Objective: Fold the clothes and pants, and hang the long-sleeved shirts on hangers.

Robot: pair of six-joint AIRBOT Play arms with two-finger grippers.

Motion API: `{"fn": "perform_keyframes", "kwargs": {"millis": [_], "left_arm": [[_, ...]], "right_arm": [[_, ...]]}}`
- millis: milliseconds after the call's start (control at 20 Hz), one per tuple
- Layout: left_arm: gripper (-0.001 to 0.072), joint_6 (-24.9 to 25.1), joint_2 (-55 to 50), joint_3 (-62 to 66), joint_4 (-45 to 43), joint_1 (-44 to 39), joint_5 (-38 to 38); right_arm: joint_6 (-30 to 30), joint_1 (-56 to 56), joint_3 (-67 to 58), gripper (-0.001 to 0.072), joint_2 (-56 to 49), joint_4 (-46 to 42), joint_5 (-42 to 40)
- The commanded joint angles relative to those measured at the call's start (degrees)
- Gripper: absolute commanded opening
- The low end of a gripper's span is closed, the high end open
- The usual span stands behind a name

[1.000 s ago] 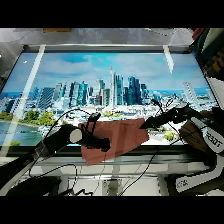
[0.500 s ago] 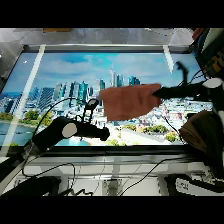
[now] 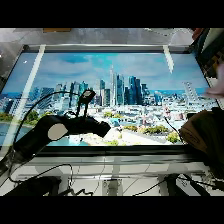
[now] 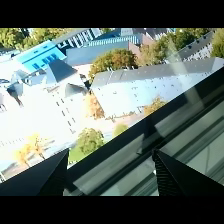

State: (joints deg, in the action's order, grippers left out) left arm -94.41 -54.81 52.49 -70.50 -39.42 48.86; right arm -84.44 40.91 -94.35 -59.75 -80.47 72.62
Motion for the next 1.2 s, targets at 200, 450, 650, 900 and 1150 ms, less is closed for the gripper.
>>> {"fn": "perform_keyframes", "kwargs": {"millis": [200, 450, 650, 900, 1150], "left_arm": [[0.0599, 3.82, 0.55, 0.09, -0.04, 0.02, -1.42], [0.0599, 3.82, 0.55, 0.07, -0.72, 0.02, -3.67], [0.0599, 3.80, 0.55, 0.07, -1.09, 0.07, -6.62], [0.0599, 3.80, 0.55, 0.07, -1.07, 0.07, -6.67], [0.0599, 3.82, 0.55, 0.07, -1.09, 0.07, -6.67]], "right_arm": [[-7.56, 25.83, -2.60, 0.0022, -0.42, -11.02, 21.35], [-10.10, 31.78, -2.60, 0.0022, -0.31, -10.97, 24.00], [-13.33, 31.78, -2.60, 0.0022, -0.28, -10.60, 27.65], [-23.23, 31.78, -2.60, 0.0466, -0.31, -10.60, 28.48], [-22.16, 31.76, -2.60, 0.0678, -0.39, -7.30, 24.46]]}}
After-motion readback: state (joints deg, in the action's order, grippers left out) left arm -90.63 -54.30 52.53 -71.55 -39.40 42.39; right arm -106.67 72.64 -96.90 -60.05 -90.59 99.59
